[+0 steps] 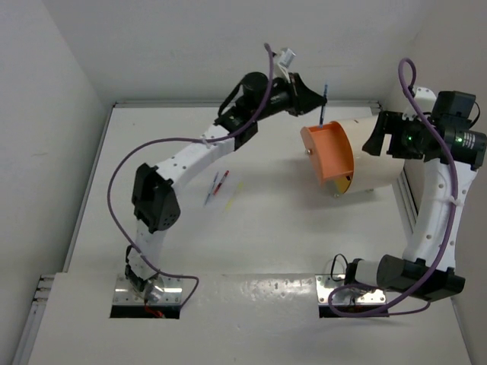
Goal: Sort the stationery into containers
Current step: Place the pen in the drawer.
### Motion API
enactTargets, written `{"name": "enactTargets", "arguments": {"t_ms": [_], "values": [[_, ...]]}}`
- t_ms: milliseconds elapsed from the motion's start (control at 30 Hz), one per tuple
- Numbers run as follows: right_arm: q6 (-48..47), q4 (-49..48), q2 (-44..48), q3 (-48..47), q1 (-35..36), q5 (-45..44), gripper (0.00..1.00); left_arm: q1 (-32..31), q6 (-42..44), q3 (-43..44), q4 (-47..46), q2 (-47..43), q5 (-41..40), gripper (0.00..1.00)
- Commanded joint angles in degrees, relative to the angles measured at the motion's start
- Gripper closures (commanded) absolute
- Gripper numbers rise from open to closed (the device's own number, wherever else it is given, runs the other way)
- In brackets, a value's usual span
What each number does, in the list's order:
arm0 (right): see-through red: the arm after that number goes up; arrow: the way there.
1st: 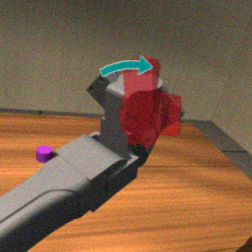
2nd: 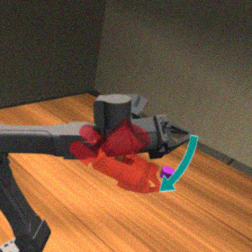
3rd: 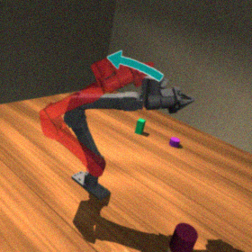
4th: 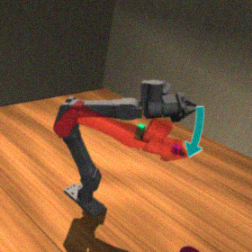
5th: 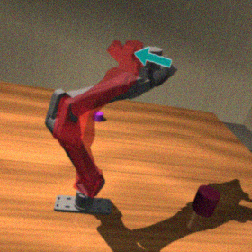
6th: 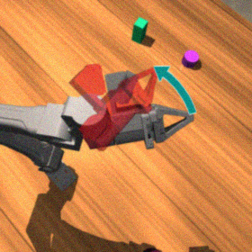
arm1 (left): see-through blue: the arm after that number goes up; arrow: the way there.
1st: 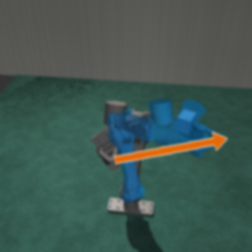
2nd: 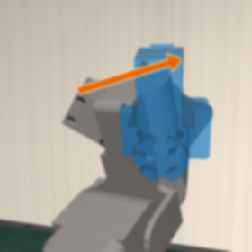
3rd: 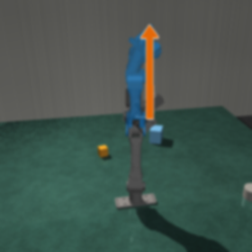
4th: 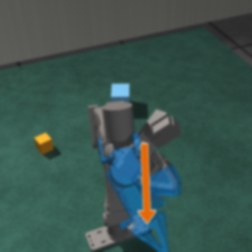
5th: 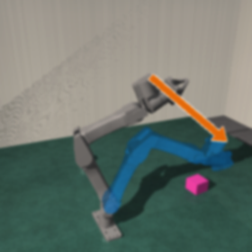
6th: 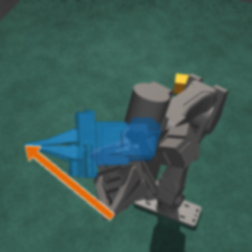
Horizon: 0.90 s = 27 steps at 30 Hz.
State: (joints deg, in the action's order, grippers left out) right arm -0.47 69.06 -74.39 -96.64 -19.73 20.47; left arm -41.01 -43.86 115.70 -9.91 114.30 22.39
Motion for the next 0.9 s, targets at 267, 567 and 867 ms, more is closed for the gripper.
{"name": "enactTargets", "arguments": {"t_ms": [267,567,867], "values": [[2.1,-2.5,0.5,0.0,0.0,1.9,0.21,-6.5,-0.4,3.8,-3.6,7.7,-5.5,0.95],[1.5,-2.4,0.1,0.5,0.0,1.6,0.21,-6.1,1.7,1.8,-0.7,6.6,-8.2,0.64],[1.8,-2.6,-0.1,0.2,0.0,1.6,0.21,-4.5,3.3,2.1,-0.2,4.2,-5.6,0.44]]}}
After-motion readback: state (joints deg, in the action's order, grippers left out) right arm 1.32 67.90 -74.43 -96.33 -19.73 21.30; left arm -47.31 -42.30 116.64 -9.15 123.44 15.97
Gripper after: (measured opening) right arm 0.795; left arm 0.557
